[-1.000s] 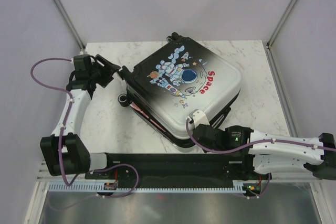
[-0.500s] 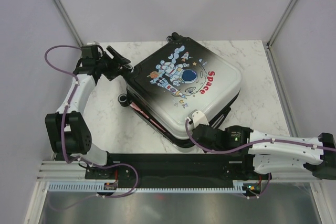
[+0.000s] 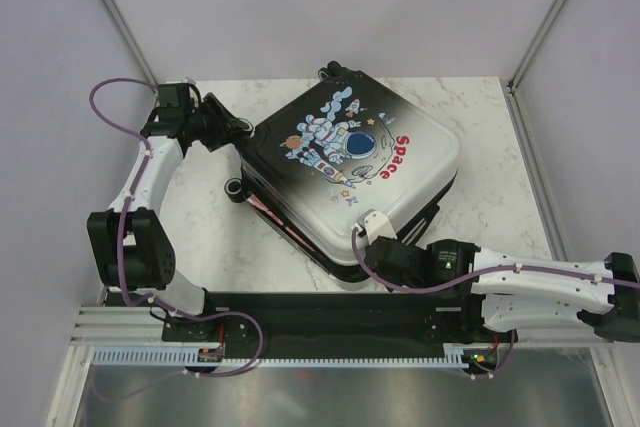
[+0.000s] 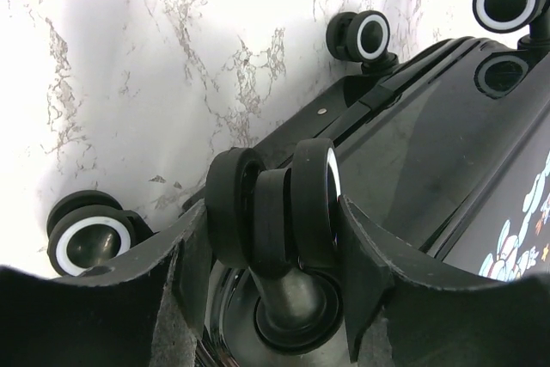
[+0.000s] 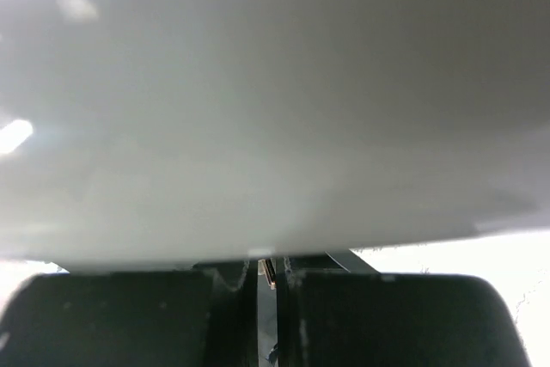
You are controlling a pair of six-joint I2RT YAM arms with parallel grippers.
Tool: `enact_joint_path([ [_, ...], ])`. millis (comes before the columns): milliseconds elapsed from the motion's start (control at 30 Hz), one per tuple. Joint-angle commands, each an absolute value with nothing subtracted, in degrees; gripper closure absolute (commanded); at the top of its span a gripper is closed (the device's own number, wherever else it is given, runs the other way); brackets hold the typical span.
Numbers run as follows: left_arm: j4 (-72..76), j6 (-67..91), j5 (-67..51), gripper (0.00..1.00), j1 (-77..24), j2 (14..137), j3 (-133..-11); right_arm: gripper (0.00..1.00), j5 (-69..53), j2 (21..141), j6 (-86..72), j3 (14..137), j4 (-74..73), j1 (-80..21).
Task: Pack the luggage
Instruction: Zip the luggage at the center of the board.
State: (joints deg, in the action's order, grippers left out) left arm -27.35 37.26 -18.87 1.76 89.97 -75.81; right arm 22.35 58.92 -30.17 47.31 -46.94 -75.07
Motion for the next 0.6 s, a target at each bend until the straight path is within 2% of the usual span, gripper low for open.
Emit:
enact_joint_path([
  [0, -27.7, 34.8, -21.5, 0.63, 0.6, 90.1, -76.5, 1.00, 27.9, 57.1, -30.2, 48.9, -37.6, -74.3],
  [67, -26.9, 35.2, -22.0, 0.68, 0.6, 90.3, -75.9, 1.00, 28.0, 57.0, -30.7, 48.8, -37.6, -74.4],
  [133, -25.9, 36.0, -22.2, 0.77, 0.6, 90.2, -75.2, 1.00, 29.4, 56.8, -31.7, 48.5, -38.2, -74.3],
  [167, -25.3, 36.6, -22.3, 0.89, 0.6, 89.6, -74.0, 1.00, 30.1, 56.6, -32.8, 48.4, -38.5, -74.3],
  [233, -23.2, 38.1, -22.2, 0.98, 0.6, 88.7, -72.8, 1.00, 32.4, 56.2, -34.1, 47.8, -39.5, -74.2],
  [567, -18.7, 41.0, -17.8, 0.98, 0.6, 78.1, -62.7, 1.00, 37.5, 52.7, -34.5, 43.0, -37.0, -66.5],
])
